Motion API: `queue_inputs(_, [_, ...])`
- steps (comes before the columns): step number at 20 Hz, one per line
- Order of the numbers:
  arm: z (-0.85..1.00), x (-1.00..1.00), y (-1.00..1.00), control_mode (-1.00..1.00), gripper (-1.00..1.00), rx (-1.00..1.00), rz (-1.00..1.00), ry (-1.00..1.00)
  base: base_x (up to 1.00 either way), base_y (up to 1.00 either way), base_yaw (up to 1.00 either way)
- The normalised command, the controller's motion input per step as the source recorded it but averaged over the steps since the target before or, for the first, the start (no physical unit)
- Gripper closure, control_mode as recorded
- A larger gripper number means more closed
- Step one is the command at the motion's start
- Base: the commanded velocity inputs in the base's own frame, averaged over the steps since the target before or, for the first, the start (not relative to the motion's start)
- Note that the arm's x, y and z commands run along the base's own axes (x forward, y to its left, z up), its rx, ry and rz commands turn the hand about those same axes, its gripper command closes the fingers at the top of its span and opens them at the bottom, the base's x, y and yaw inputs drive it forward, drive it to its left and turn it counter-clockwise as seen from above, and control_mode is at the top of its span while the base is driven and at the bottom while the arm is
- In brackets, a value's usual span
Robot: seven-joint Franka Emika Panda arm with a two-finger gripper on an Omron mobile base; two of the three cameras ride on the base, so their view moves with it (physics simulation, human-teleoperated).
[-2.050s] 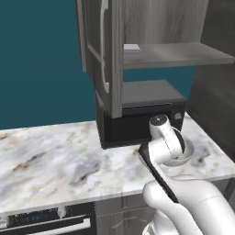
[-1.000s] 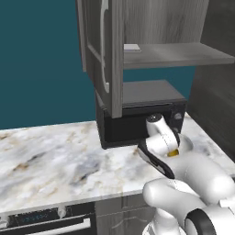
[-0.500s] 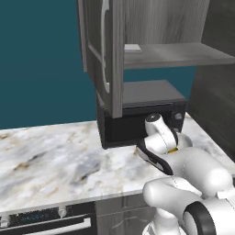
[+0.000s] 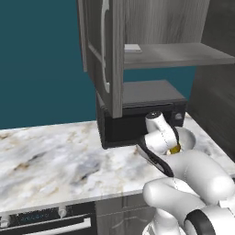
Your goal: Pick the lemon from the cabinet and place it in the bowl. Then pick the bowl and place it in the sink. Then turn on the sink facuet.
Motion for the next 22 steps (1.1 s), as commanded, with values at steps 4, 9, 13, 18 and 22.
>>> queue_inputs(4, [0.94, -0.62, 0.00, -1.00, 1.00, 0.00, 0.00, 0.06, 0.00, 0.00, 0.00])
queue_inputs(9, [1.00, -0.74, 0.05, -1.00, 1.00, 0.00, 0.00, 0.06, 0.00, 0.00, 0.00])
queue_inputs(13, [1.00, -0.73, 0.27, -1.00, 1.00, 0.05, 0.06, 0.00, 0.00, 0.00, 0.00])
queue_inputs(18, [0.97, -0.48, 0.48, -1.00, 1.00, 0.08, 0.22, -0.03, 0.00, 0.00, 0.00])
queue_inputs(22, [0.75, -0.35, 0.22, -1.00, 1.00, 0.06, 0.29, -0.16, 0.00, 0.00, 0.00])
